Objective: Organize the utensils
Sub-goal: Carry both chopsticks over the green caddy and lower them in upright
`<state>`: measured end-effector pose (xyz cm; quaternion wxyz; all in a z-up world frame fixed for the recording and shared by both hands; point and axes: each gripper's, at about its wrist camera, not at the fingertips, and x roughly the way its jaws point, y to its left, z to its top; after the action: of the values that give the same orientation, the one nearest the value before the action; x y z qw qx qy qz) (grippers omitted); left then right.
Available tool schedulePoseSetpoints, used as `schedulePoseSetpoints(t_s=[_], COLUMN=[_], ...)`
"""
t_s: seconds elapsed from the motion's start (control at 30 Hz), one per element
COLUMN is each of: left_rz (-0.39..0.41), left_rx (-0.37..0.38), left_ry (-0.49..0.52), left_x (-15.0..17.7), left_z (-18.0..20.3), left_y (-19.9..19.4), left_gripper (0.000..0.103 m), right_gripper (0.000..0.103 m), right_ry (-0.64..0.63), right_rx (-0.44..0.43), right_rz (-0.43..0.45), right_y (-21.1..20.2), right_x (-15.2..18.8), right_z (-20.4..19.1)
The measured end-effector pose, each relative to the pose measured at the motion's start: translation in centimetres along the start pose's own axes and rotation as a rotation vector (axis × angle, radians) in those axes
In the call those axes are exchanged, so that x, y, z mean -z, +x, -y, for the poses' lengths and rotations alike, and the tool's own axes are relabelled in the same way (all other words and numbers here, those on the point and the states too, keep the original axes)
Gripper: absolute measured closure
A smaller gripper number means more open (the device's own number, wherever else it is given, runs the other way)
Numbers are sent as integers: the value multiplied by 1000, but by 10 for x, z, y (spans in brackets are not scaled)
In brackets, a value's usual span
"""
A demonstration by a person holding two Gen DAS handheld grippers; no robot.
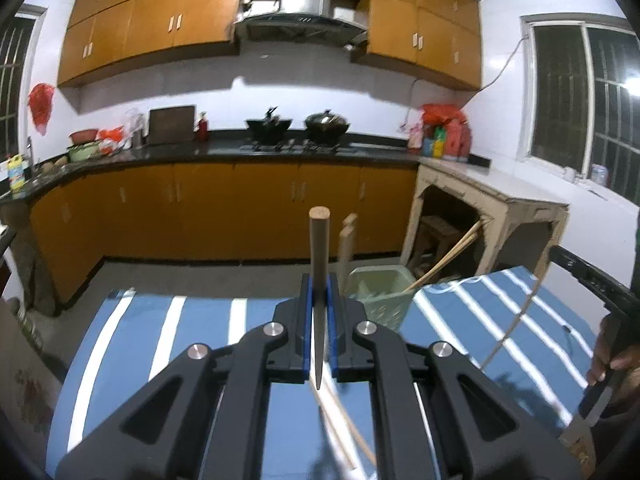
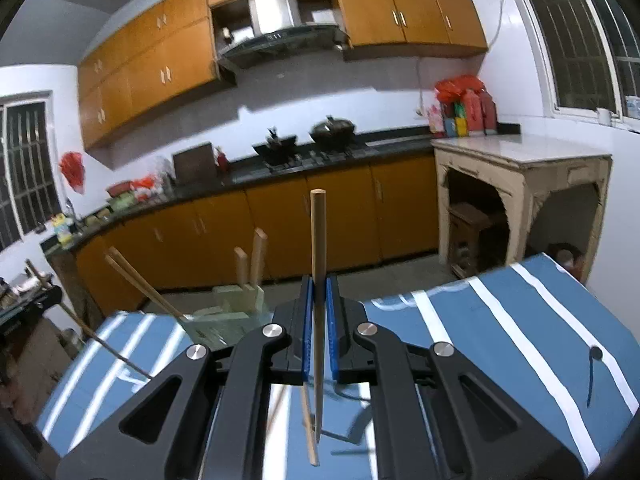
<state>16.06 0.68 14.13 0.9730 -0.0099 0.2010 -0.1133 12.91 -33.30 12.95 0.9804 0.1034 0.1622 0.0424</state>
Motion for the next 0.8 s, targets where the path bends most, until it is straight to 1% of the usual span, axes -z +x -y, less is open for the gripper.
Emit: schedulePoseSetpoints(t_s=[0.1, 0.27, 0.43, 0.5, 0.63, 0.7, 0.8], left_rz=[35, 101, 187, 204, 205, 194, 175], left_rx=[32, 52, 19, 7, -5, -6, -10], left_ry=[18, 38, 55, 51, 19, 1, -8], left_x=[-17, -46, -70, -76, -81, -80, -75], left_z=[15, 40, 56, 59, 57, 54, 50], left_y=[-6, -5, 2, 7, 26, 39, 53], left_gripper=[95, 95, 95, 95, 95, 95, 95], right_gripper=[96, 96, 96, 96, 96, 96, 96], right_ry=[-2, -6, 3, 7, -9, -9, 6], right_rx=[-41, -91, -109, -116, -94, -88, -87], right_rz=[45, 122, 206, 237, 282, 279, 248], right_y=[-8, -11, -2, 5, 20, 33, 56], right_x=[-18, -42, -61, -67, -67, -63, -51], right_z=[-12, -33, -48, -56, -70, -72, -71])
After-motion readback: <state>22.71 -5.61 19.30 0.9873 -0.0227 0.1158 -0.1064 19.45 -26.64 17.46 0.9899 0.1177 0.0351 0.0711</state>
